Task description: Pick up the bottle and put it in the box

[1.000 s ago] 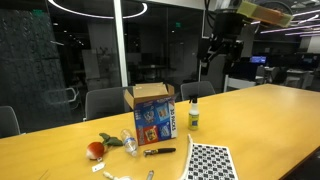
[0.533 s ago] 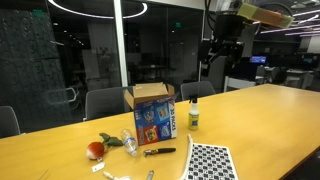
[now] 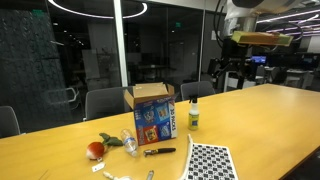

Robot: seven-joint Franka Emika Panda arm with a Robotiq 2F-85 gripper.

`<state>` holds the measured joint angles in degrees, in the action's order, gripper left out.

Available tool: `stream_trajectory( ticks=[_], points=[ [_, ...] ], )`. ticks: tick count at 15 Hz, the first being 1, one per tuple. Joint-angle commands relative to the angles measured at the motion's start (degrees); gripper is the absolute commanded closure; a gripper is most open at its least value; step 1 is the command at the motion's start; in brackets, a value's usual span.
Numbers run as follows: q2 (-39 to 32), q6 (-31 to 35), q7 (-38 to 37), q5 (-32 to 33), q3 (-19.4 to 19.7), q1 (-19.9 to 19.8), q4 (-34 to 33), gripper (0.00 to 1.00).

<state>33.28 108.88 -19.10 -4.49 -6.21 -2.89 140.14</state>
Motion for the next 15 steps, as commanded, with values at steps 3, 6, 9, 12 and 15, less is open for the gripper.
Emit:
stream_trajectory(
  ticks=[3, 6, 9, 12, 15],
  points=[
    [-17.2, 4.7, -14.7, 3.0, -0.8, -5.4, -11.5, 0.00],
    [-27.4, 3.9, -23.4, 4.0, -0.4, -4.7, -20.5, 0.00],
    [-35.8, 2.9, -29.7, 5.7, 1.3, -2.8, -29.8, 0.00],
    [-43.3, 2.7, -34.3, 7.1, 1.3, -3.4, -38.8, 0.00],
    [-49.4, 2.2, -36.3, 6.2, 5.8, -0.3, -46.3, 0.00]
  ],
)
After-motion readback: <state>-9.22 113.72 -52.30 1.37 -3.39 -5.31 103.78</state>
